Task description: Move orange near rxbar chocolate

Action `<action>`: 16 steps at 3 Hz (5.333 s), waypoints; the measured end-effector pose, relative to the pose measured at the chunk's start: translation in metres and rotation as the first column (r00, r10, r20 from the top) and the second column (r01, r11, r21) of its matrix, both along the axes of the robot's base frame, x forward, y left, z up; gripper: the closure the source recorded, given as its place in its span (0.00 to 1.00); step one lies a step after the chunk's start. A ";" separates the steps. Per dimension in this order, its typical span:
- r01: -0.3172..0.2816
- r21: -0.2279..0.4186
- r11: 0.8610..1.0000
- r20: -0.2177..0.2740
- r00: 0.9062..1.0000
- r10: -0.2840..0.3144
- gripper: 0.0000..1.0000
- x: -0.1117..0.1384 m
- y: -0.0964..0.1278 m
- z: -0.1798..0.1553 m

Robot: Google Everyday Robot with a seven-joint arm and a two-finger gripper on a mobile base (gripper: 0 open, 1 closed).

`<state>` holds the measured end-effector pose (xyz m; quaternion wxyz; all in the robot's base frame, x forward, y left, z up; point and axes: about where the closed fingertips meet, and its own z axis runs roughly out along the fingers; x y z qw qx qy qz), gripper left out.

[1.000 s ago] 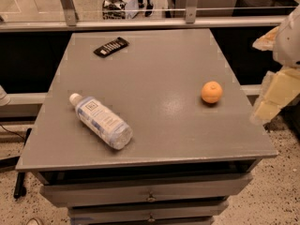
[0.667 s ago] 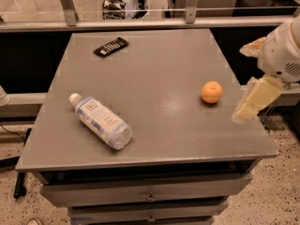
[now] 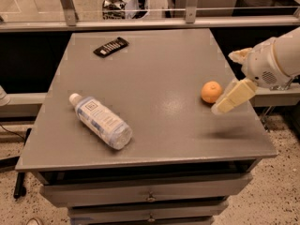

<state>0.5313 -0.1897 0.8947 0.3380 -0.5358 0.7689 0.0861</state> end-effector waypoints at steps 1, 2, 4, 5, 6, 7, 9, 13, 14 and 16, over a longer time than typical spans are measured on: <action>0.020 0.069 0.997 0.004 1.000 -0.020 0.00 0.014 0.006 -0.013; 0.034 0.107 0.994 -0.004 0.999 -0.034 0.00 0.021 0.011 -0.025; 0.052 0.143 0.988 -0.013 0.999 -0.051 0.18 0.024 0.012 -0.041; 0.055 0.156 0.986 -0.011 0.998 -0.054 0.43 0.025 0.013 -0.044; 0.055 0.161 0.985 -0.005 0.998 -0.055 0.65 0.026 0.013 -0.043; 0.027 0.178 0.984 0.026 0.999 -0.032 0.89 0.039 0.023 -0.030; 0.010 0.192 0.981 0.104 0.994 -0.030 1.00 0.062 0.038 0.008; -0.081 0.370 0.925 0.314 0.948 -0.043 1.00 0.225 0.134 0.038; -0.119 0.376 0.919 0.311 0.950 -0.004 1.00 0.257 0.163 0.034; -0.210 0.381 0.900 0.275 0.956 0.107 1.00 0.279 0.224 0.014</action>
Offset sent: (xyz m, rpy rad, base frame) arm 0.0293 0.0121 -0.0413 0.1560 0.0123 -0.0592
